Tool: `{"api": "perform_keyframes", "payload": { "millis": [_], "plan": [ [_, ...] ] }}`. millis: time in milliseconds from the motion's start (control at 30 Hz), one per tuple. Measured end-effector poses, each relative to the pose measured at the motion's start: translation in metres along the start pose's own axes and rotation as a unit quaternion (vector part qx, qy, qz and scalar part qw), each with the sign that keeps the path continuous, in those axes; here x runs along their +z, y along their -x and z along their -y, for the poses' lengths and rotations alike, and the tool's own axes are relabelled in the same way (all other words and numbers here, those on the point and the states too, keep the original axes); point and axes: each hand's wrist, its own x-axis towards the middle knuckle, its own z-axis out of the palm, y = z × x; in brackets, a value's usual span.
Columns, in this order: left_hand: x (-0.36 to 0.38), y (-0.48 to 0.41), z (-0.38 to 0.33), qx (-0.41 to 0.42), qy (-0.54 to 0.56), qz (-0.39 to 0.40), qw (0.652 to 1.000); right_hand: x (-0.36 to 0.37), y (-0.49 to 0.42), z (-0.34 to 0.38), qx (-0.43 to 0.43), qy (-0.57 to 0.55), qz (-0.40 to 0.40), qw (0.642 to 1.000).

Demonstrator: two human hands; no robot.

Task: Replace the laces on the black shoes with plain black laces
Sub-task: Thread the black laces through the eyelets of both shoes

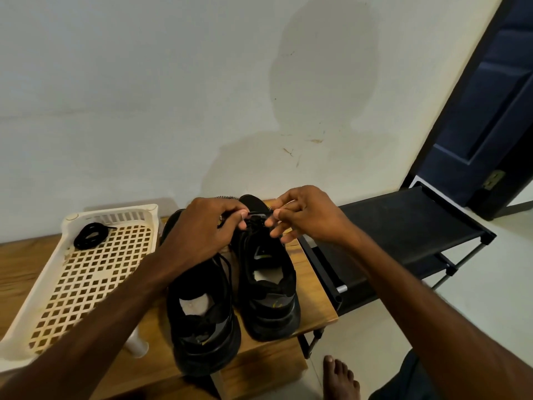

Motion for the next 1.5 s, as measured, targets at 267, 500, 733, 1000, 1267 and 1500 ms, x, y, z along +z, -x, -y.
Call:
{"api": "perform_keyframes", "payload": {
  "millis": [267,500,733,1000,1267,1500],
  "plan": [
    [-0.009,0.000,0.009,-0.007,-0.008,0.026,1.000,-0.001,-0.001,-0.005,-0.039,0.094,-0.083,0.991],
    [0.008,-0.004,-0.015,0.026,0.017,-0.036,0.999,0.006,-0.003,0.001,-0.040,0.068,-0.025,0.997],
    [0.008,-0.006,-0.015,0.008,-0.008,-0.061,0.998,0.007,-0.005,0.000,-0.034,0.061,-0.016,0.997],
    [0.019,0.002,-0.020,-0.113,0.027,-0.030,0.993,0.030,-0.001,-0.018,-0.022,0.323,-0.056,0.945],
    [0.036,0.011,-0.021,-0.174,-0.023,0.005,0.985,0.040,0.002,-0.026,0.002,0.256,-0.180,0.950],
    [0.047,0.008,-0.022,-0.154,-0.052,-0.014,0.987,0.041,0.005,-0.035,0.001,0.192,-0.223,0.956]
  ]
}}
